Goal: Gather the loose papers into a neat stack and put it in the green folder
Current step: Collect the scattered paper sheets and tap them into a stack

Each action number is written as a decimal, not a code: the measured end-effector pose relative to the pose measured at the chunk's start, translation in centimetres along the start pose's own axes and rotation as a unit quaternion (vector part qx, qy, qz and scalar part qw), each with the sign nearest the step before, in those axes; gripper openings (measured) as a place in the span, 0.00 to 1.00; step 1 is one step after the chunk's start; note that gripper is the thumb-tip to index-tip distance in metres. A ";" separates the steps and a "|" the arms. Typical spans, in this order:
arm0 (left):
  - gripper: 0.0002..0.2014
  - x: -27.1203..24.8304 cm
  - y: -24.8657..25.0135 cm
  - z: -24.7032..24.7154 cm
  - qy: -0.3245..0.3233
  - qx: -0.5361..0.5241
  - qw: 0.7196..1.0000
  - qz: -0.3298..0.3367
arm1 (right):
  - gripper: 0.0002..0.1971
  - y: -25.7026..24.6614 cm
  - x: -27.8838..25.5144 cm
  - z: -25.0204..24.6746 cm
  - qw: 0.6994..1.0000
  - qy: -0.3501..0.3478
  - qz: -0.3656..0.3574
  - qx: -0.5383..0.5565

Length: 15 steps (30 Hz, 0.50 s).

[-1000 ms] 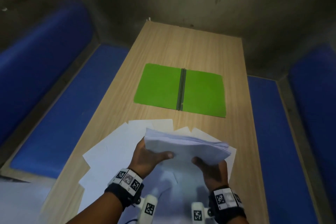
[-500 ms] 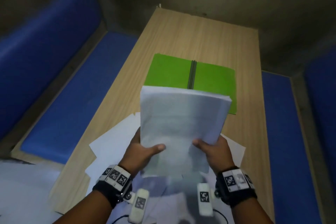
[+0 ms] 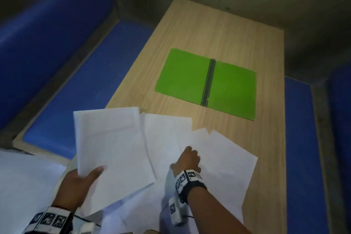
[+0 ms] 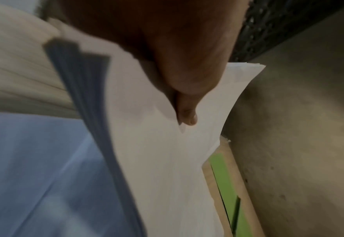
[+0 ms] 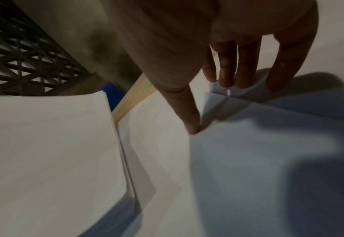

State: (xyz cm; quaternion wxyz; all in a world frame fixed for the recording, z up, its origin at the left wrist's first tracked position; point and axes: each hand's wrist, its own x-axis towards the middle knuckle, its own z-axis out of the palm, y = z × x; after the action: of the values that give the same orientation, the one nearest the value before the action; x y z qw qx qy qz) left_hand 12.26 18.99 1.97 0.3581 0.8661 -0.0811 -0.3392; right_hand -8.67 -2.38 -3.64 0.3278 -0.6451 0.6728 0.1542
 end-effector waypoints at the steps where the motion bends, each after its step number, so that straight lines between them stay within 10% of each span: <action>1: 0.15 -0.2 -0.8 -0.4 0.012 -0.005 1.000 -0.016 | 0.40 -0.1 0.0 0.5 1.000 -0.005 0.012 0.016; 8: 0.23 -1.1 -2.6 -1.5 0.045 -0.024 0.996 -0.068 | 0.06 0.9 0.4 0.6 0.998 -0.007 -0.050 0.031; 15: 0.23 -0.9 -2.1 -2.7 0.046 -0.033 0.997 -0.061 | 0.20 6.1 1.6 -4.7 0.992 0.015 -0.124 0.011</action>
State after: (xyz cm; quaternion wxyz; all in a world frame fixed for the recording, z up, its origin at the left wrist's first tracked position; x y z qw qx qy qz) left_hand 13.10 22.37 2.45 0.3684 0.8718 -0.0005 -0.3230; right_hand -15.61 -5.88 -2.50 0.3413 -0.7221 0.5942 0.0949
